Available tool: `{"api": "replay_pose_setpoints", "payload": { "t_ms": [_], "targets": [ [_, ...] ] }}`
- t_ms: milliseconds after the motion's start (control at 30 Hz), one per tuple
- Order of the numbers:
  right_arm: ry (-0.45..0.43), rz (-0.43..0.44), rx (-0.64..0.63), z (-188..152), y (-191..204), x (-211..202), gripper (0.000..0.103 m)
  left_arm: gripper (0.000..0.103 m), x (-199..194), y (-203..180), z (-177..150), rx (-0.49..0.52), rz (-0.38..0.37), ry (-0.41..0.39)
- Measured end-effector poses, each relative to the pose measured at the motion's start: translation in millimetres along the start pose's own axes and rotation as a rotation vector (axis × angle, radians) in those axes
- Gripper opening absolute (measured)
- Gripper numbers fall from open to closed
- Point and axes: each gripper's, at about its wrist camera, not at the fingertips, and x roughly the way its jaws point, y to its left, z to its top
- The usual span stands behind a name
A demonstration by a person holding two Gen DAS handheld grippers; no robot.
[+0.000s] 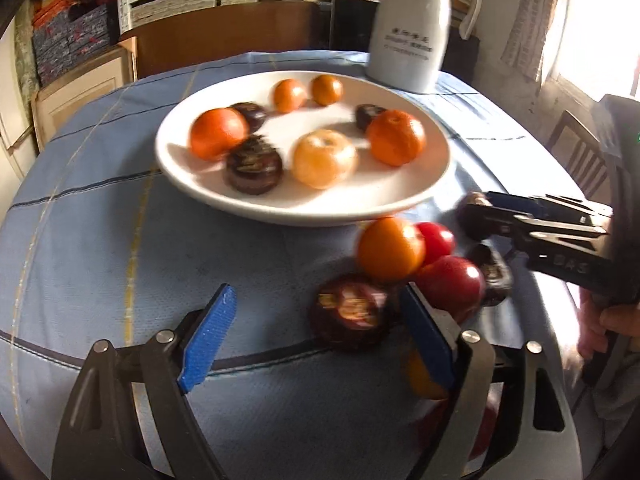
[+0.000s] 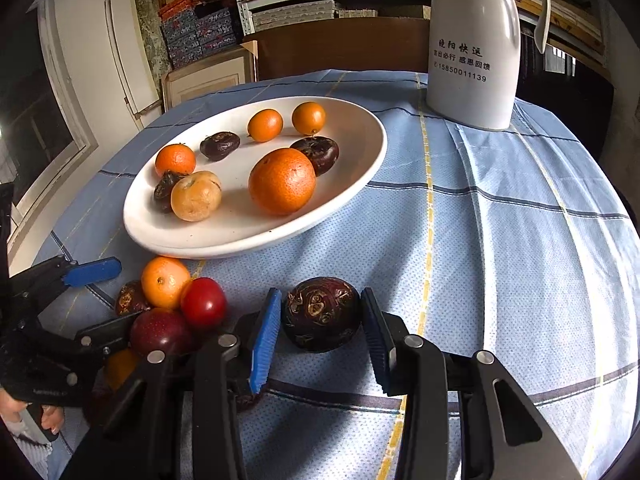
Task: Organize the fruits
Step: 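Grasp a dark brown fruit with the left tool while the right tool grasps another dark fruit, then lower both dark fruits onto the plate and open both tools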
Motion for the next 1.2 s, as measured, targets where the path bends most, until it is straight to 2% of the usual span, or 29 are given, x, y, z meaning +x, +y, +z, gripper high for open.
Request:
{"api": "replay_pose_setpoints", "payload": {
  "t_ms": [100,233,400,467,567,700,867,1000,1100,1200],
  "targets": [
    [0.0,-0.006,-0.006,0,1,0,0.041,0.079,0,13,-4,-0.021,0.05,0.013],
    [-0.001,-0.009,-0.009,-1,1,0,0.041,0.065,0,2,-3,0.033,0.096,0.006],
    [-0.005,-0.01,-0.007,-1,2,0,0.041,0.057,5,9,2,-0.003,0.066,0.014],
    [-0.008,-0.01,-0.007,-1,2,0,0.041,0.041,2,4,0,0.02,0.06,0.008],
    [-0.013,-0.006,-0.003,-1,1,-1,0.041,0.04,-2,-4,-4,0.042,0.057,-0.001],
    [-0.047,0.008,0.024,-1,-3,-11,0.04,0.04,-12,-1,-9,0.022,0.084,-0.032],
    [-0.154,0.054,0.092,-2,-15,-40,0.04,0.04,-42,-1,-5,-0.003,0.101,-0.122],
    [-0.234,0.107,0.126,5,-18,-61,0.04,0.04,-52,0,20,-0.021,0.096,-0.158],
    [-0.222,0.167,0.148,24,-19,-58,0.04,0.04,-50,4,48,-0.041,0.099,-0.174],
    [-0.202,0.164,0.135,51,-13,-44,0.04,0.04,-40,9,75,-0.065,0.089,-0.174]
  ]
}}
